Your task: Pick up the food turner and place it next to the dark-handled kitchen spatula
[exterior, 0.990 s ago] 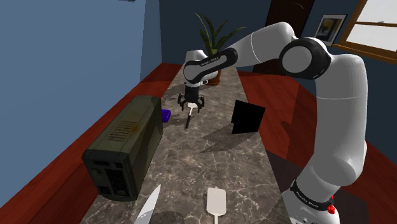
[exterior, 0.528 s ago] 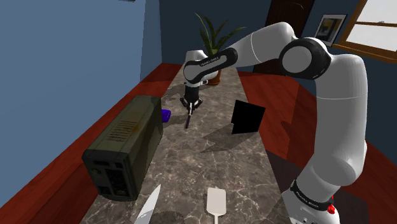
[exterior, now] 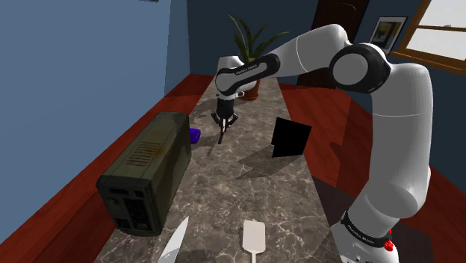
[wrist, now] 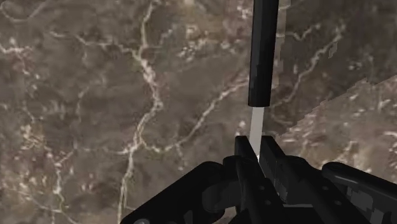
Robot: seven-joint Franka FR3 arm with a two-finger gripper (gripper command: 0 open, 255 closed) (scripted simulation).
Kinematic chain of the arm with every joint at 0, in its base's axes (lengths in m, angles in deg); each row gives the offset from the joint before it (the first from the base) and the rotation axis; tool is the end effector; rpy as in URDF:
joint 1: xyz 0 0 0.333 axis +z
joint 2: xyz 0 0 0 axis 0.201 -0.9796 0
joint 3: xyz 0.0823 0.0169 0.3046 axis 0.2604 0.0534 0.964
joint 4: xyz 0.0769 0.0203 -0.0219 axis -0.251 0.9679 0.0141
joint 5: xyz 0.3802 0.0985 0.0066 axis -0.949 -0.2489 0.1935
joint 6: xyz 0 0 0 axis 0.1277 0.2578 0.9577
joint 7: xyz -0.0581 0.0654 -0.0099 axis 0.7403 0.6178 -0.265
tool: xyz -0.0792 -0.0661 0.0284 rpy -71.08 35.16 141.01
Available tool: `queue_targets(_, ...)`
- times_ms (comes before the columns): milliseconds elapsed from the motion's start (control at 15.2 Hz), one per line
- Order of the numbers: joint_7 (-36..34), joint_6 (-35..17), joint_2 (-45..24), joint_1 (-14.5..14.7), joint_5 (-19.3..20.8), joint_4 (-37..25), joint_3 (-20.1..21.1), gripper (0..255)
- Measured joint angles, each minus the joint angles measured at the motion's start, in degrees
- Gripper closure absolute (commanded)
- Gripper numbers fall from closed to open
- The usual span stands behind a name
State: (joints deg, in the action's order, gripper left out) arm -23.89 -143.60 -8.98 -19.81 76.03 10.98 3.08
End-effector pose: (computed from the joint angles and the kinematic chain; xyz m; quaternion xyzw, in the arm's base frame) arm 0.6599 -0.0304 0.3496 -0.8793 0.4752 0.0292 0.0156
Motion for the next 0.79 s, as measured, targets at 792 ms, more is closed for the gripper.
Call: queue_targets(792, -0.06, 7.67, 3.2, -0.14, -0.27, -4.5, 0.13, 255)
